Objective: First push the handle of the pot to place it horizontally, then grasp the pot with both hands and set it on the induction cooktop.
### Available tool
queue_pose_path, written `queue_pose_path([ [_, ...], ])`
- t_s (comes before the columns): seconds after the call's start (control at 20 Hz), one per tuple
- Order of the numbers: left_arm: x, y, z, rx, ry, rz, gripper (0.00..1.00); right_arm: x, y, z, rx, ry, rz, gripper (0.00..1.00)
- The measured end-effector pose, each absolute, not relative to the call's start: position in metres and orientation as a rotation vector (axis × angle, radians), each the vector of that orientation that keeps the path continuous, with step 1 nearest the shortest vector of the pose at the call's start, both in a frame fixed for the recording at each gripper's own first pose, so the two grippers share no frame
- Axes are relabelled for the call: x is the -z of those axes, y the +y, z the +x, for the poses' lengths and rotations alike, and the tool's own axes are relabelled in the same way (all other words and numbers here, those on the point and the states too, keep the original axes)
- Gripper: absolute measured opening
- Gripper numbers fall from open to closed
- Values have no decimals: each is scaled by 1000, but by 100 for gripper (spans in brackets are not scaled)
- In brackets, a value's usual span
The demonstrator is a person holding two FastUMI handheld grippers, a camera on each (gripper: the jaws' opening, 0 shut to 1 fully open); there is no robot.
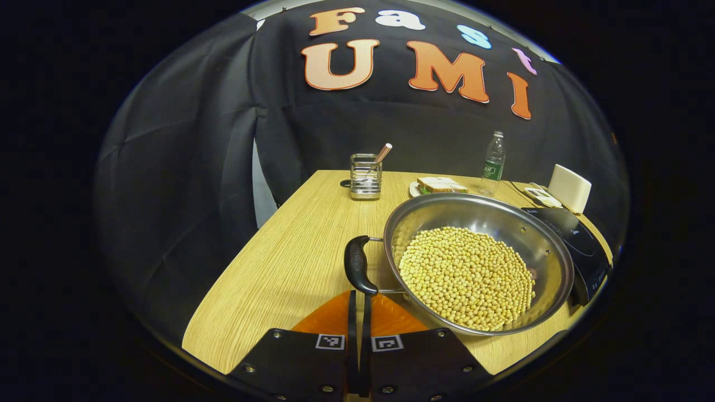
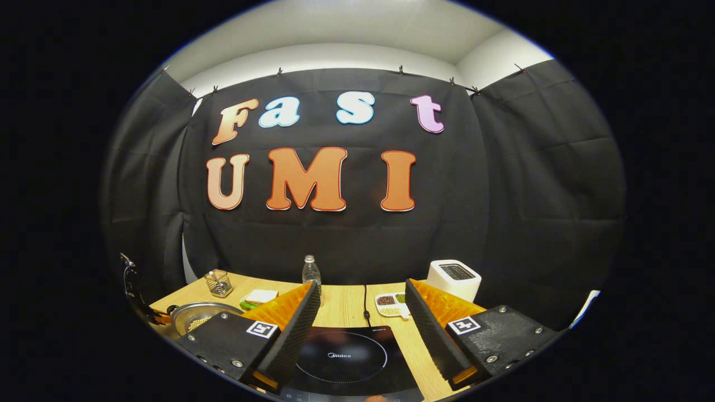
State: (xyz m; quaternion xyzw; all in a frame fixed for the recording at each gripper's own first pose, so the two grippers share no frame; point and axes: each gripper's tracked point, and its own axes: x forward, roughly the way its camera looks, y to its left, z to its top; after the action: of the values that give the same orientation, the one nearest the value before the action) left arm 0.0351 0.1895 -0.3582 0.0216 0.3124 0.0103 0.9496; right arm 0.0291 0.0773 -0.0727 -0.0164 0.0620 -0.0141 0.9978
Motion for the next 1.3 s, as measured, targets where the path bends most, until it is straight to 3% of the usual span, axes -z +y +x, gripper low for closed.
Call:
queue_pose_path([
  [0.3,363,191,44,1,635,16,2,77,94,32,21,135,-33,95],
  [0.35,362,193,43,-2,634,8,2,79,96,33,19,138,-30,100],
  [0.4,362,196,42,-9,632,13,3,80,99,33,17,141,-28,95],
  [0.55,356,201,34,-9,624,9,3,86,112,35,7,153,-20,100],
  [0.6,350,205,32,-15,610,8,3,89,117,36,3,160,-13,95],
  [0.75,326,210,32,-26,548,-7,2,99,140,37,-16,175,17,95],
  [1.2,298,193,57,0,467,-19,2,171,229,44,-99,298,50,95],
  [1.3,297,192,65,-4,456,-23,11,194,244,51,-101,337,25,95],
])
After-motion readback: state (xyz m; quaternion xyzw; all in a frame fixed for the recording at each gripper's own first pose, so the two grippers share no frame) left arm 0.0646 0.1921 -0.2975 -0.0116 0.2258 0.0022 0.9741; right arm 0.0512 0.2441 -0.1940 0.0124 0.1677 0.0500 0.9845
